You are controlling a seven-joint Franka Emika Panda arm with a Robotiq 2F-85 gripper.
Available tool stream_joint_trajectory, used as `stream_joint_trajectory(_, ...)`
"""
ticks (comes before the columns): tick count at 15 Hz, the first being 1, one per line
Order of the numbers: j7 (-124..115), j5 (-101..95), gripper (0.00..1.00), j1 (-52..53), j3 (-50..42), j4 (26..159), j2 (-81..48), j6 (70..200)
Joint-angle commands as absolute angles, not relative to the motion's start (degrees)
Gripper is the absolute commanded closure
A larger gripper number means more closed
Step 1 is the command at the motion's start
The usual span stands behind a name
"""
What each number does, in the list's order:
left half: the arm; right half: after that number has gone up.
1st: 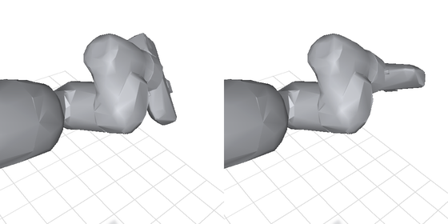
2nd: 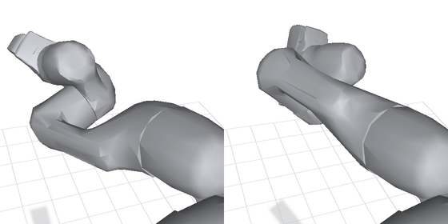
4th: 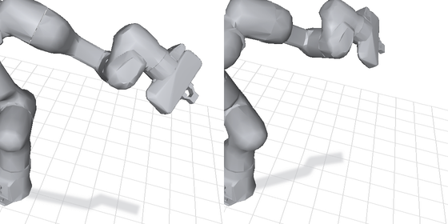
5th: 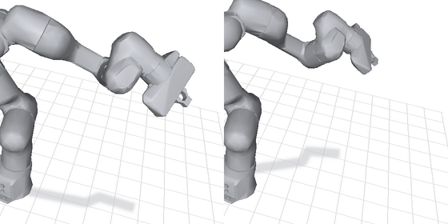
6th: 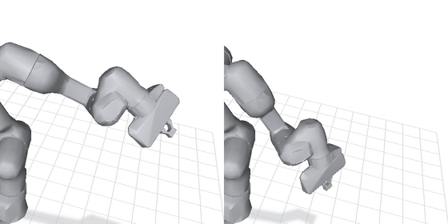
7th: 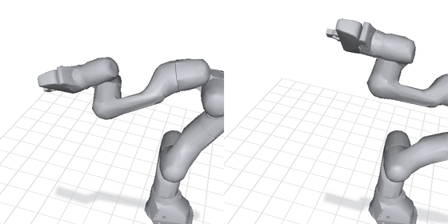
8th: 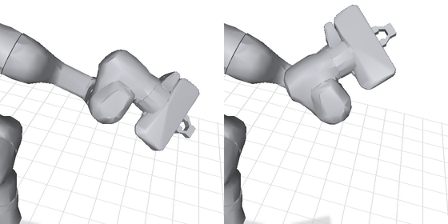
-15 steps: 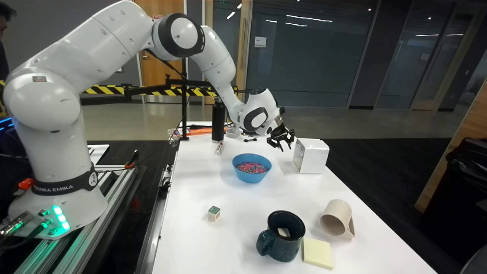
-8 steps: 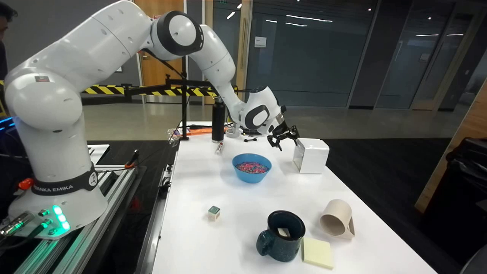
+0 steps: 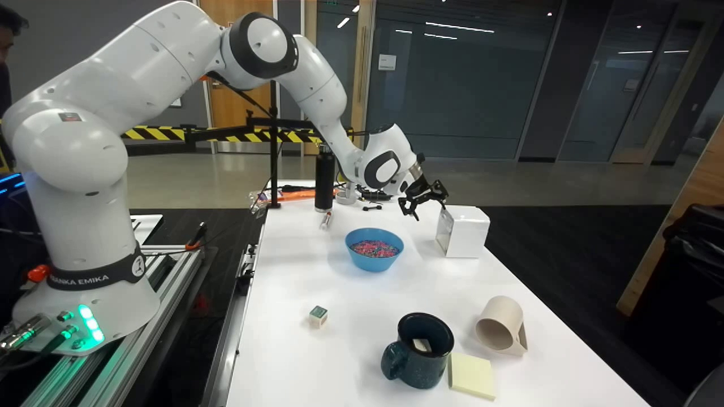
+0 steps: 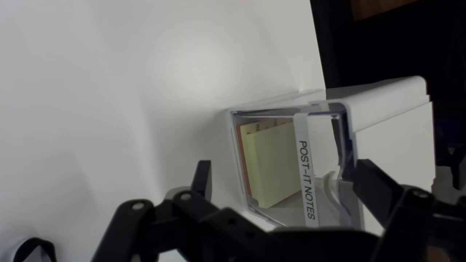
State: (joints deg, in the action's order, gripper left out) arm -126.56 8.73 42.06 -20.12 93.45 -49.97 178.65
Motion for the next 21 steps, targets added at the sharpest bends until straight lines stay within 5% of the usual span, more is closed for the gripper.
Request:
stream_joint_trajectory(1, -126.25, 10.11, 0.0, 42.81, -20.72, 93.84, -49.33, 178.06)
stream_joint_trajectory(21, -124.6, 9.6, 0.0, 38.39, -17.25, 89.46, -51.54, 178.13)
